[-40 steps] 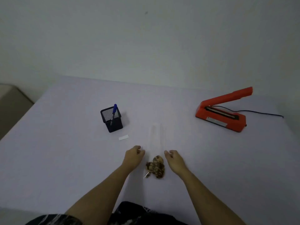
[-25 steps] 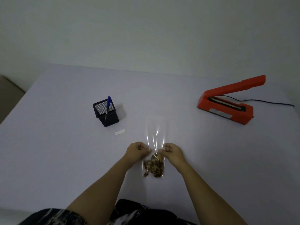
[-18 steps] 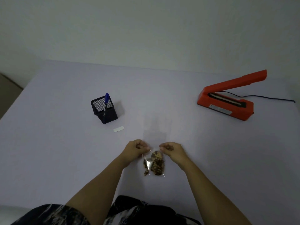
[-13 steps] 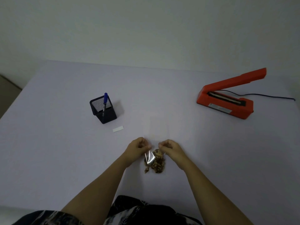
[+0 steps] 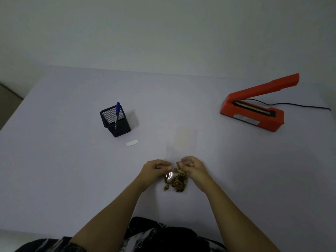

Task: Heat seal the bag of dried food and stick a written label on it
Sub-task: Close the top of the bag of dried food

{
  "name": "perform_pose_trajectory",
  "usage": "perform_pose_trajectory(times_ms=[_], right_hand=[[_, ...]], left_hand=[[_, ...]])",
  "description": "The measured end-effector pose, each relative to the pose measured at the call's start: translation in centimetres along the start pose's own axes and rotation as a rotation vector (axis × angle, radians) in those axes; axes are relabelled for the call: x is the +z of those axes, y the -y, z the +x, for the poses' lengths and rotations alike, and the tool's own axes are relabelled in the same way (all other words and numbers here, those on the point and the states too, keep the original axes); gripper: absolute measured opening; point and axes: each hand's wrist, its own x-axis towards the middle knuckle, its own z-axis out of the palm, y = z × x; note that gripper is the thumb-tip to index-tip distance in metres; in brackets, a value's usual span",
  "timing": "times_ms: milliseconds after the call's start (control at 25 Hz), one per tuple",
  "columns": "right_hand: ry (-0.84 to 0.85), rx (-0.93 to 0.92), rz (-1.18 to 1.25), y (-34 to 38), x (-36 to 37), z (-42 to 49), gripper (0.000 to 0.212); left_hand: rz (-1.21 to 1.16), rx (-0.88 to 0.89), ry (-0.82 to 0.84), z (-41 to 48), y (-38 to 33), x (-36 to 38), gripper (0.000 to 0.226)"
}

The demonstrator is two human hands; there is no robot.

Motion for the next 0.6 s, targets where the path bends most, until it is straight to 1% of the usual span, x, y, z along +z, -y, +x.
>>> perform_pose_trajectory(times_ms=[80,280,360,480,600], right_hand=[[0.023,0.001,0.001,0.1,-0.2,0.0,0.015],[0.061,-0.003,-0.046,0.6,-0.2,-0.2,0.014],[0.077,-0.014,-0.054,0.7,-0.2,-0.3,0.013],[0.099,-0.029,-0.089,0.7,-0.3,-0.3,0.013],[0.08,-0.035,-0.104,0.6,-0.3,-0.6,0.016]], left_hand=[[0.016,-0.007,0.017,-0.3,0.3,0.1,0.019],[0.005,-0.026,-0.087,-0.7,0.6,1.2,0.007],[-0.001,-0.019,-0.08,-0.7,0.5,1.5,0.009],[-0.032,-0.002,-0.054,-0.7,0.2,1.7,0.018],[-0.151,-0.073,-0.023,-0.5,-0.1,1.7,0.015]])
